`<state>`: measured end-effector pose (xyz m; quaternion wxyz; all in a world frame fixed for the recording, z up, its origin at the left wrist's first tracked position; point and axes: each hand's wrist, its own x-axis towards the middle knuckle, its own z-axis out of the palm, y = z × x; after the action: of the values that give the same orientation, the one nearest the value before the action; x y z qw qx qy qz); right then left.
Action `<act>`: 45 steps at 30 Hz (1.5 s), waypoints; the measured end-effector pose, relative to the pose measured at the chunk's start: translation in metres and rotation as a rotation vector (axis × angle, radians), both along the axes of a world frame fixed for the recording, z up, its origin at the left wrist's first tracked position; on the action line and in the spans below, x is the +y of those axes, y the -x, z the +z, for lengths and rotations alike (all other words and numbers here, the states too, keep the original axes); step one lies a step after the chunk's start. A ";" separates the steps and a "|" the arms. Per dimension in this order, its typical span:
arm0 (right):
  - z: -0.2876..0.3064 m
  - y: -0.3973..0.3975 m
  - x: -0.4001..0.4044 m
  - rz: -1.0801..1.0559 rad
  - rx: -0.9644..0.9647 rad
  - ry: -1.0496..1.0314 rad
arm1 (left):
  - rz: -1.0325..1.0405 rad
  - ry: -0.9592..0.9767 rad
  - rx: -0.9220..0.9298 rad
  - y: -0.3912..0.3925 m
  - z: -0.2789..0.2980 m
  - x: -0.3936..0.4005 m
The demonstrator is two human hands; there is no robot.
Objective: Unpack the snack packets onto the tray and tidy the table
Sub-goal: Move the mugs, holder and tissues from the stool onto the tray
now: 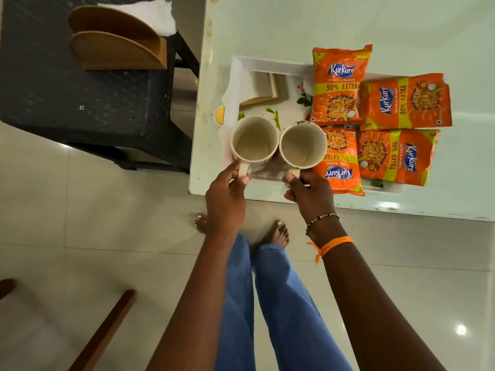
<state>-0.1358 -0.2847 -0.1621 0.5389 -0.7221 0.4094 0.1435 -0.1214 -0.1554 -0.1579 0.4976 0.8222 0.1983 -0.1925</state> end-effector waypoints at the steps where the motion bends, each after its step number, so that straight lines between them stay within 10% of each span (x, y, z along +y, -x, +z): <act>1: 0.000 0.000 0.000 0.016 0.008 0.014 | -0.008 -0.010 0.013 0.002 -0.001 -0.001; 15: 0.040 -0.039 -0.014 0.855 0.284 0.664 | 0.175 0.128 0.121 -0.027 0.003 0.031; 29: 0.048 -0.224 0.165 0.814 -0.430 0.396 | 0.352 0.201 0.001 -0.134 0.004 0.152; 45: 0.025 -0.224 0.153 0.859 -0.497 0.600 | 0.445 0.227 0.034 -0.168 -0.005 0.160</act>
<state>0.0879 -0.1321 -0.1376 0.2838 -0.9567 -0.0366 0.0532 0.0462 0.0048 -0.1632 0.6134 0.6938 0.3600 -0.1128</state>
